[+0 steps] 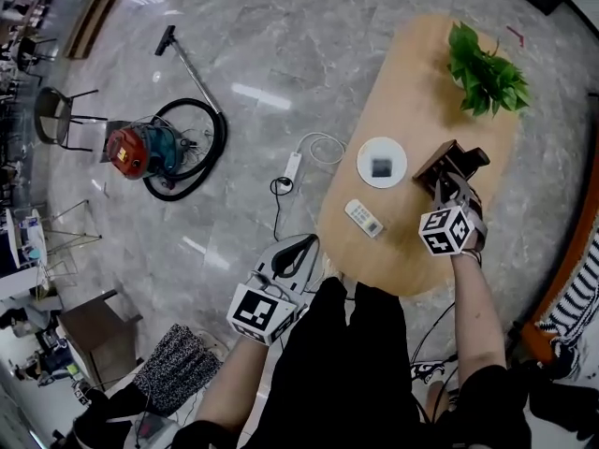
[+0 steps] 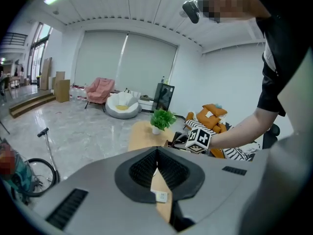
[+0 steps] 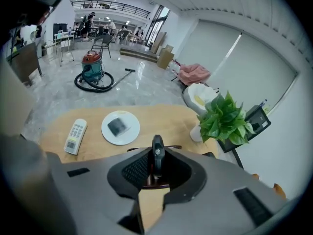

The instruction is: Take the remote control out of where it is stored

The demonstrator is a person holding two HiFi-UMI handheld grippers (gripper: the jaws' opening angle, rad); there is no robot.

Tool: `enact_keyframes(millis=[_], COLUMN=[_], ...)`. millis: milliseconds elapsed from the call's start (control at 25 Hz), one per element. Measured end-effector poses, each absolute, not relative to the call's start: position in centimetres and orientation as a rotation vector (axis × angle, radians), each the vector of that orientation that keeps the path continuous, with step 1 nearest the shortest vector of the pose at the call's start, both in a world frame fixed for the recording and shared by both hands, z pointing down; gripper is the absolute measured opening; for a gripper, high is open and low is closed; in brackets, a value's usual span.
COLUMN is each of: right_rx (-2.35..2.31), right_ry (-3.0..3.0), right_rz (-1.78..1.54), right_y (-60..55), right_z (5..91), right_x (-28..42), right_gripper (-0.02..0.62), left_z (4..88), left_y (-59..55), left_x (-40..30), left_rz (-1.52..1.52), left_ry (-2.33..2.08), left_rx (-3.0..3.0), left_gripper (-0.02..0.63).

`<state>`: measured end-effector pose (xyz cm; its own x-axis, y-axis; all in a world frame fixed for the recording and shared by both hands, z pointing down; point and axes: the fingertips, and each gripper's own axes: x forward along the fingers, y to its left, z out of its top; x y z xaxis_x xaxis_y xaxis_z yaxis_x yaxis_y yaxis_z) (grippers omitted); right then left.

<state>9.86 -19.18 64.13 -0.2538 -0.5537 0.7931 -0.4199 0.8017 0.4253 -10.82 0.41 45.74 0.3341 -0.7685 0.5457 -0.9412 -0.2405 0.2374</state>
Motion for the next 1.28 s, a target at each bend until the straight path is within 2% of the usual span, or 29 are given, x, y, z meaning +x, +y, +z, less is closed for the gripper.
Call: enact_keyframes(millis=[360, 760, 1080, 1280], right_rx=[0.856, 0.932, 1.254, 1.239], right_ry=[-1.955, -1.997, -2.045, -1.976], right_rz=[-0.170, -0.051, 0.635, 0.666], right_y=[-15.9, -10.8, -9.1, -7.6], right_z=[58.7, 57.8, 60.5, 63.4], right_x=[9.4, 8.4, 11.0, 12.0], right_gripper=[0.069, 0.069, 0.069, 0.069], left_z=[43.9, 44.1, 45.7, 47.1], left_y=[1.0, 2.4, 2.9, 2.5], left_x=[-10.7, -11.1, -11.2, -10.5], left_rz=[0.429, 0.463, 0.497, 0.524], left_ry=[-1.426, -1.332, -1.263, -1.210], left_rx=[2.185, 2.237, 2.233, 2.235], left_gripper=[0.006, 0.006, 0.006, 0.006])
